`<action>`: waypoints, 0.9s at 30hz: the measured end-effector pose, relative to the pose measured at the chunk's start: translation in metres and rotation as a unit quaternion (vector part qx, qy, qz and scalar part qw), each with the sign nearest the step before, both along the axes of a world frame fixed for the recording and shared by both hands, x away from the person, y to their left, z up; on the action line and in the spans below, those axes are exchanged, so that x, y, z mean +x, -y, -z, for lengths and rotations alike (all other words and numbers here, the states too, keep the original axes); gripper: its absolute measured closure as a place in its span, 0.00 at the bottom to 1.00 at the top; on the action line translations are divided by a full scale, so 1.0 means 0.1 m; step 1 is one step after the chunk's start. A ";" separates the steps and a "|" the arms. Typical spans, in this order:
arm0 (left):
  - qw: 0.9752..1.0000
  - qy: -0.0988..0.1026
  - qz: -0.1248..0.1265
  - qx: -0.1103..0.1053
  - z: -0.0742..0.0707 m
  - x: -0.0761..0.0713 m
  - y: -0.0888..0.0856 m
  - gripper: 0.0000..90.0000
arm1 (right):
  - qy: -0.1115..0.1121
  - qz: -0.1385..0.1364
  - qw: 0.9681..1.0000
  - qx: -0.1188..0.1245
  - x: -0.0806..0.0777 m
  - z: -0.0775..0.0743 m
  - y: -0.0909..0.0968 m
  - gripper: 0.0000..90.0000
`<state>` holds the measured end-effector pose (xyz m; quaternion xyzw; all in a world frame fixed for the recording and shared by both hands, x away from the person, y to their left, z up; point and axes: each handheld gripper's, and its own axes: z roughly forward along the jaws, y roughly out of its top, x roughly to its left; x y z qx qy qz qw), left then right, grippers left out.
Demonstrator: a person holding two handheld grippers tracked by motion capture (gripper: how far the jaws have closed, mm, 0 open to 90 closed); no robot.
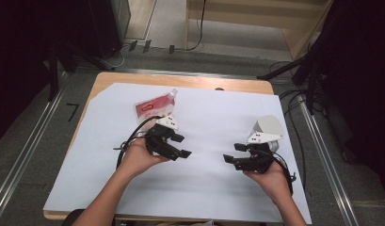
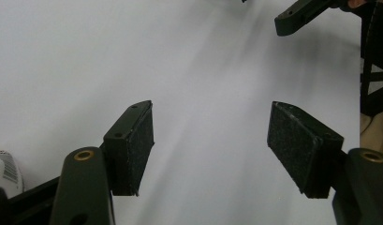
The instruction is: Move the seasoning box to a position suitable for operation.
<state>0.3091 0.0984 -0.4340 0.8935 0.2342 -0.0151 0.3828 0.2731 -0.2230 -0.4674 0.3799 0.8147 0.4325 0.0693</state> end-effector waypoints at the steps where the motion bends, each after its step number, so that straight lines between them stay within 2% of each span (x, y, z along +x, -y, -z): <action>1: 1.000 -0.001 0.000 0.001 0.00 0.00 0.00 0.36 | 0.001 -0.002 1.000 -0.002 0.00 0.00 0.00 0.37; 6: 1.000 0.005 0.003 -0.004 -0.02 -0.01 0.00 0.38 | 0.006 -0.012 1.000 -0.010 -0.01 0.01 -0.01 0.40; 8: 1.000 0.013 0.007 -0.002 -0.02 -0.02 0.01 0.38 | 0.003 -0.011 1.000 -0.014 0.00 0.03 -0.02 0.39; 13: 1.000 0.019 0.012 0.005 -0.02 -0.03 0.02 0.38 | 0.004 -0.010 1.000 -0.017 0.00 0.03 -0.02 0.39; 18: 1.000 0.020 0.015 0.002 -0.03 -0.04 0.02 0.38 | 0.001 -0.013 1.000 -0.022 0.00 0.03 -0.02 0.39; 27: 1.000 0.022 0.016 0.000 -0.06 -0.05 0.01 0.38 | 0.012 -0.002 1.000 -0.026 -0.07 -0.05 0.02 0.37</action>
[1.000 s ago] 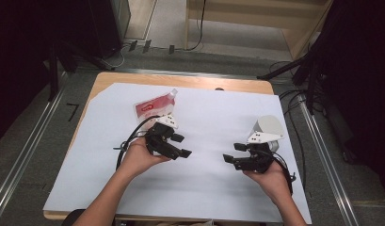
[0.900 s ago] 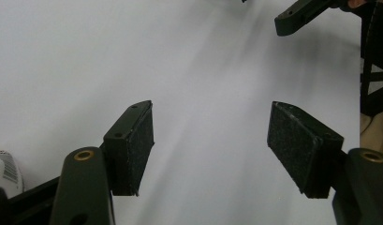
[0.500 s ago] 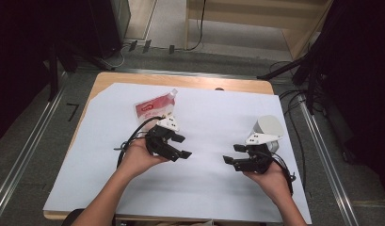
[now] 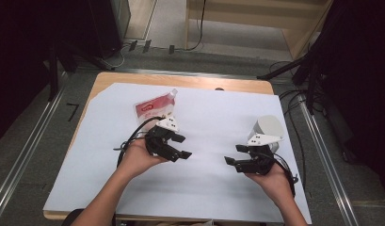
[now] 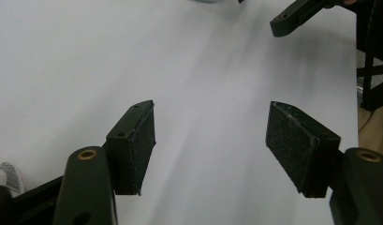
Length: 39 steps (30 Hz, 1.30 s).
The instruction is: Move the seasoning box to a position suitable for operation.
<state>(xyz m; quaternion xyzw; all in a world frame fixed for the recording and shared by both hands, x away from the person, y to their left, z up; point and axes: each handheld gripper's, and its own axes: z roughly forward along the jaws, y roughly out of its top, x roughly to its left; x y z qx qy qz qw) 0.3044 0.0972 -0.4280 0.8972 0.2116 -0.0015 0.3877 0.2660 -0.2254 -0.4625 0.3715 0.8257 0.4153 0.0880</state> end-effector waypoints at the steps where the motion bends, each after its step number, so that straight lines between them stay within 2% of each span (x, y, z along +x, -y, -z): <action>1: 1.000 0.004 0.003 0.001 -0.01 0.00 -0.01 0.38 | 0.001 0.000 1.000 0.001 -0.01 -0.01 0.01 0.37; 10: 1.000 0.010 0.007 -0.009 -0.05 0.01 0.02 0.37 | 0.015 0.027 1.000 0.000 -0.11 -0.11 0.18 0.36; 13: 1.000 0.012 0.009 -0.008 -0.05 0.02 0.04 0.37 | 0.015 0.048 0.999 0.000 -0.16 -0.14 0.29 0.36; 16: 1.000 0.015 0.009 -0.010 -0.06 0.03 0.04 0.37 | 0.018 0.057 0.998 -0.003 -0.20 -0.14 0.35 0.36; 20: 1.000 0.014 0.011 -0.014 -0.05 0.05 0.07 0.37 | 0.023 0.081 0.996 -0.006 -0.25 -0.15 0.46 0.36; 24: 1.000 0.012 0.016 -0.010 -0.04 0.07 0.08 0.37 | 0.018 0.112 0.993 -0.009 -0.25 -0.14 0.54 0.36; 28: 1.000 0.013 0.018 -0.005 -0.04 0.07 0.08 0.37 | 0.014 0.130 0.991 -0.012 -0.24 -0.13 0.62 0.37; 35: 1.000 0.010 0.012 -0.008 -0.03 0.07 0.07 0.37 | 0.038 0.156 0.987 -0.001 -0.26 -0.22 0.72 0.35; 39: 1.000 0.010 0.016 -0.004 -0.03 0.07 0.08 0.36 | 0.030 0.174 0.984 -0.006 -0.26 -0.24 0.77 0.32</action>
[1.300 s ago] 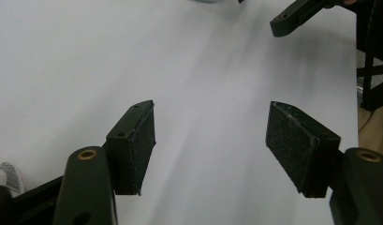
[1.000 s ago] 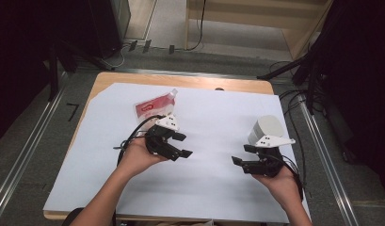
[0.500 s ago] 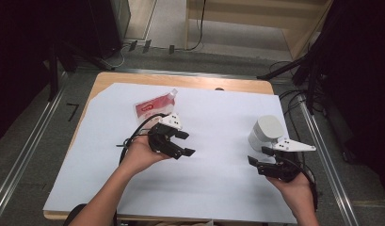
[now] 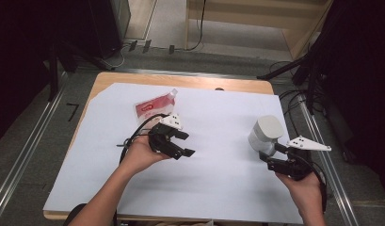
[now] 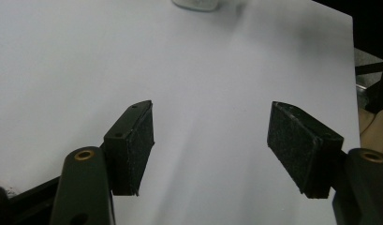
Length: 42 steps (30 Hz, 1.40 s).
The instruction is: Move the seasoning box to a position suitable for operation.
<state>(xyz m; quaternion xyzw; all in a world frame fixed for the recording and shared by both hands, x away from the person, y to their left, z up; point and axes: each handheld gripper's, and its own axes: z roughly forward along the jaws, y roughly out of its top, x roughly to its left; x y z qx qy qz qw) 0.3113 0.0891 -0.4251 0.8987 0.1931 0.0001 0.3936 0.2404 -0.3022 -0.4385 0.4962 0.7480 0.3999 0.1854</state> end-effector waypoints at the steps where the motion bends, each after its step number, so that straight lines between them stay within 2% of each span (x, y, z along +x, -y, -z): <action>1: 1.000 0.001 0.001 0.001 0.00 0.00 0.00 0.36 | 0.001 0.006 1.000 -0.005 0.00 0.00 0.02 0.31; 4: 1.000 0.000 -0.002 -0.005 0.00 0.00 0.00 0.35 | 0.004 0.026 1.000 -0.001 0.01 0.00 0.08 0.27; 7: 1.000 -0.002 -0.003 -0.005 0.00 0.00 0.00 0.34 | 0.007 0.033 0.999 0.005 0.03 0.01 0.10 0.23; 8: 1.000 -0.006 0.000 -0.005 -0.01 0.00 0.01 0.34 | 0.012 0.033 0.999 0.004 0.06 0.03 0.11 0.22; 11: 1.000 -0.007 0.001 -0.008 -0.01 -0.01 0.01 0.34 | 0.009 0.033 0.999 0.001 0.10 0.05 0.11 0.21; 12: 1.000 -0.005 0.001 -0.004 -0.01 -0.01 0.01 0.33 | 0.005 0.042 0.999 -0.006 0.13 0.06 0.11 0.18; 14: 1.000 -0.009 0.001 -0.007 -0.01 -0.02 0.00 0.33 | 0.008 0.052 0.999 -0.007 0.16 0.07 0.11 0.15; 18: 1.000 -0.015 0.001 -0.006 0.00 -0.03 0.00 0.32 | 0.010 0.060 0.998 0.004 0.25 0.09 0.12 0.14; 21: 1.000 -0.018 0.000 -0.003 0.01 -0.03 -0.01 0.32 | 0.010 0.062 0.998 0.002 0.32 0.12 0.12 0.14; 24: 1.000 -0.016 -0.001 -0.005 0.02 -0.04 -0.01 0.32 | -0.001 0.070 0.998 0.003 0.39 0.16 0.11 0.14; 29: 1.000 -0.015 -0.002 -0.004 0.03 -0.07 -0.03 0.32 | -0.002 0.072 0.997 0.016 0.50 0.21 0.09 0.14; 31: 1.000 -0.015 -0.003 -0.002 0.03 -0.08 -0.04 0.32 | 0.001 0.074 0.997 0.006 0.55 0.23 0.08 0.14; 37: 1.000 -0.014 -0.007 -0.003 0.03 -0.10 -0.06 0.32 | -0.003 0.073 0.997 -0.002 0.67 0.31 0.05 0.14; 39: 1.000 -0.014 -0.006 -0.003 0.03 -0.10 -0.06 0.32 | 0.003 0.072 0.997 -0.009 0.73 0.35 0.04 0.14; 42: 1.000 -0.019 -0.003 -0.017 0.02 -0.10 -0.08 0.32 | 0.006 0.071 0.997 -0.022 0.78 0.41 0.00 0.14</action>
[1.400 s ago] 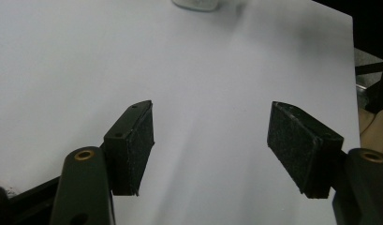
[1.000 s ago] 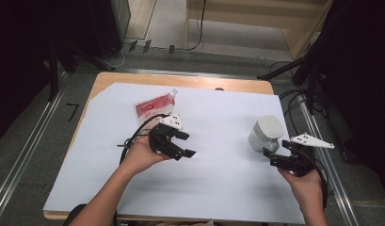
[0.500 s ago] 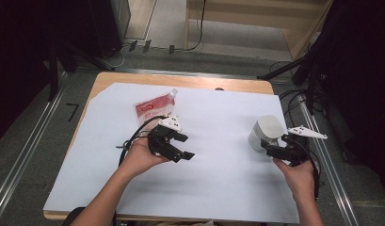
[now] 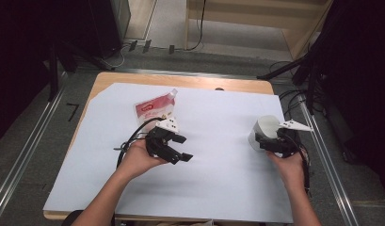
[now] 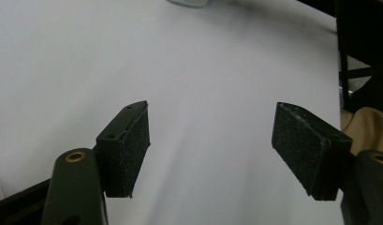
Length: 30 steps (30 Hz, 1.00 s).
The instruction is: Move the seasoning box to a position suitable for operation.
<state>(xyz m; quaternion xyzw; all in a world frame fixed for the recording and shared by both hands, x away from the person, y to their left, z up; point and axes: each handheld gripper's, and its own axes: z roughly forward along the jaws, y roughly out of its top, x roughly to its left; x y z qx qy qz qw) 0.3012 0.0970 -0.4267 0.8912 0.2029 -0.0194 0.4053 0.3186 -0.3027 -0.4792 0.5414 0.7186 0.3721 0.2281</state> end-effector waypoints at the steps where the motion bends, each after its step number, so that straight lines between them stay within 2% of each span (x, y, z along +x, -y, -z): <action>1: 1.000 0.002 -0.002 0.000 0.00 0.00 0.00 0.32 | 0.001 -0.001 1.000 0.002 0.01 0.02 0.00 0.14; 6: 1.000 0.004 0.003 0.010 0.00 -0.01 0.01 0.32 | 0.002 -0.001 1.000 0.016 0.07 0.08 0.01 0.15; 10: 1.000 0.003 0.002 0.009 0.00 -0.01 0.01 0.32 | 0.007 -0.002 1.000 0.003 0.08 0.10 -0.02 0.15; 19: 1.000 0.006 -0.002 0.014 0.00 0.00 0.00 0.32 | 0.009 -0.006 1.000 -0.002 0.08 0.08 -0.01 0.16; 24: 1.000 0.007 -0.005 0.004 -0.01 0.00 -0.01 0.31 | 0.004 -0.003 1.000 -0.005 0.08 0.06 -0.01 0.17; 30: 1.000 0.008 -0.004 0.006 0.00 0.01 -0.03 0.31 | 0.013 -0.004 1.000 0.000 0.06 -0.02 -0.02 0.17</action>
